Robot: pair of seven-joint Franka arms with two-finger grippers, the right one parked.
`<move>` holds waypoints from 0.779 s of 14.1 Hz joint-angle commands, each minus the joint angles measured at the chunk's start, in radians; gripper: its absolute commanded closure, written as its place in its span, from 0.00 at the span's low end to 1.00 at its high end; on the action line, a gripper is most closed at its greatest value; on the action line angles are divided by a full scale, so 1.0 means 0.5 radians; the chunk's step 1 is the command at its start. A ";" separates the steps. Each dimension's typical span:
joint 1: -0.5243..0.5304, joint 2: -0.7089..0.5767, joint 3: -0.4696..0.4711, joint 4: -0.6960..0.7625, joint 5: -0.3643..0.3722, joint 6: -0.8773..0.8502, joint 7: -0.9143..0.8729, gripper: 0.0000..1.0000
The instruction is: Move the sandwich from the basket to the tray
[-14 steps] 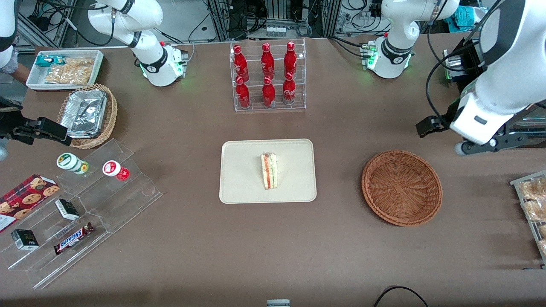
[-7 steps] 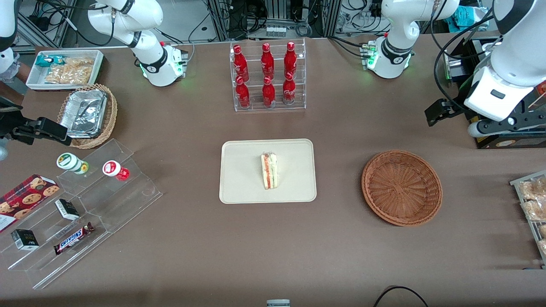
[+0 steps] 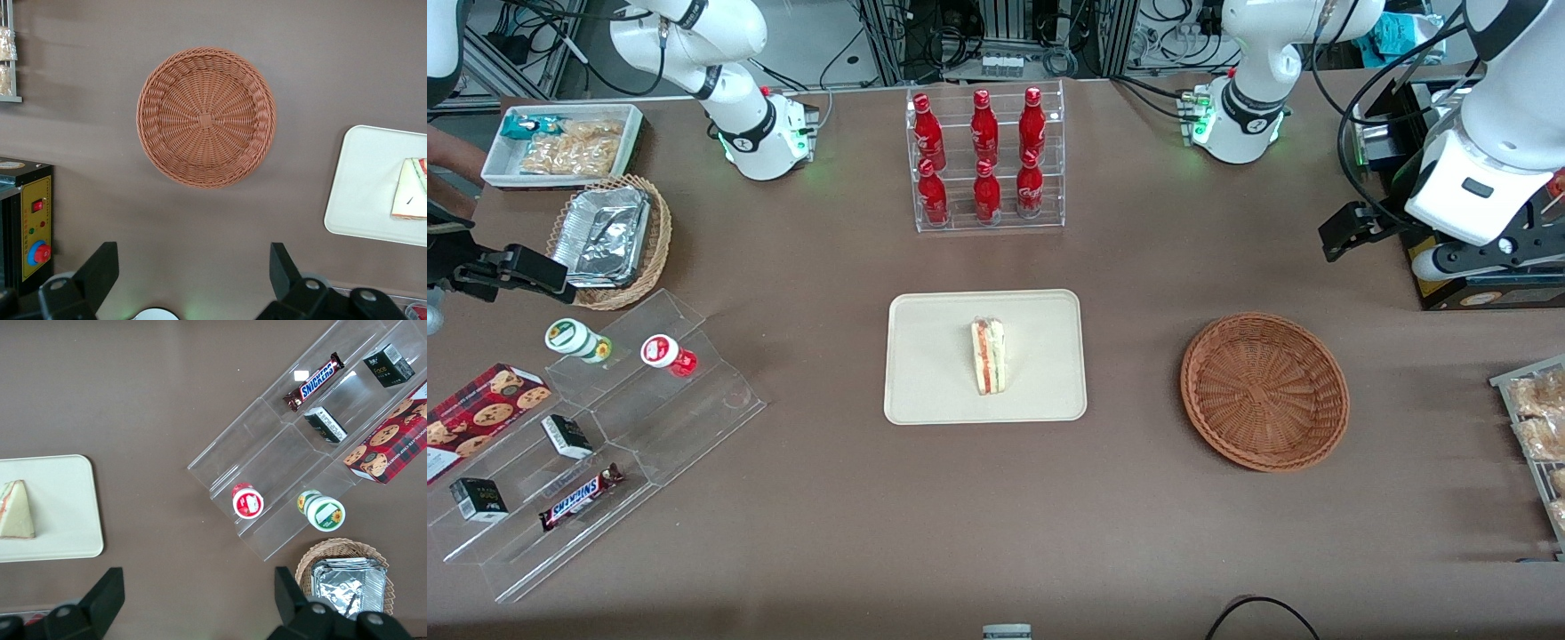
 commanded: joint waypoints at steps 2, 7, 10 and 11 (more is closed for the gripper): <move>0.025 -0.038 0.097 0.019 -0.145 -0.038 0.036 0.00; 0.025 -0.093 0.140 0.013 -0.130 -0.124 0.042 0.00; 0.025 -0.105 0.140 0.010 -0.111 -0.163 0.103 0.00; 0.022 -0.109 0.140 0.007 -0.075 -0.166 0.182 0.00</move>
